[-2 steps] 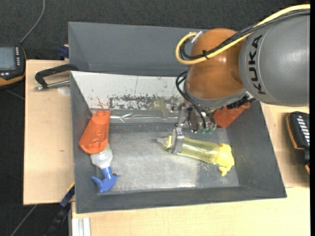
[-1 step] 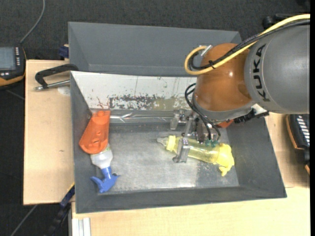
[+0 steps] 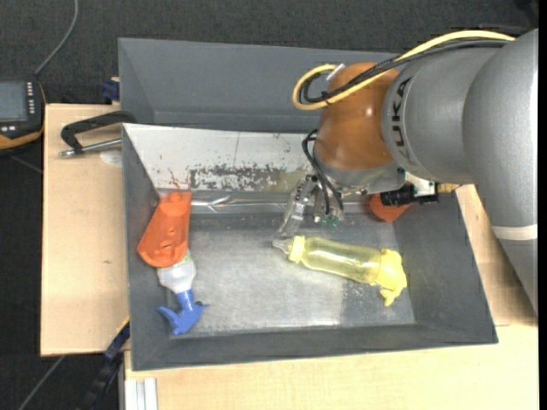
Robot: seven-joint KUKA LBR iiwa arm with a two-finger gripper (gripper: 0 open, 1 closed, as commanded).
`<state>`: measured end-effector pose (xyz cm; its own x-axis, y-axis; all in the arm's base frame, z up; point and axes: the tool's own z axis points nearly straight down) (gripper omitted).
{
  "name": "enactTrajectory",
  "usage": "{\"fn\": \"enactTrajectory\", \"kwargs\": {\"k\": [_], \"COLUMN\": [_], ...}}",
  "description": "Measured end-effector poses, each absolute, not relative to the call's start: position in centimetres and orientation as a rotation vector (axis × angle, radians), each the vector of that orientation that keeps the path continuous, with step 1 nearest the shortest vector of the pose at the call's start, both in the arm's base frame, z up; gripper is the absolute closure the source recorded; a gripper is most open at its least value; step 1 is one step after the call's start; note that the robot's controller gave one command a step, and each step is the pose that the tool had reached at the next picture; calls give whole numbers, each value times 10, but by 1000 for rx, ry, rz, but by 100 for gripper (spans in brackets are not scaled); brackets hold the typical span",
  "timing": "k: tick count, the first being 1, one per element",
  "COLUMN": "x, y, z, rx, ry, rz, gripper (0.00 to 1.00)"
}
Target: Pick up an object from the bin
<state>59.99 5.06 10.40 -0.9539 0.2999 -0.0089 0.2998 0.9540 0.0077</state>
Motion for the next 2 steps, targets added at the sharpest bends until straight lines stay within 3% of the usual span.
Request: {"fn": "enactTrajectory", "kwargs": {"k": [1,2], "x": [600,600], "y": [51,51], "z": [104,104], "rx": [476,476], "ry": [3095,3095], "rz": [10,10], "gripper": [0,0]}}
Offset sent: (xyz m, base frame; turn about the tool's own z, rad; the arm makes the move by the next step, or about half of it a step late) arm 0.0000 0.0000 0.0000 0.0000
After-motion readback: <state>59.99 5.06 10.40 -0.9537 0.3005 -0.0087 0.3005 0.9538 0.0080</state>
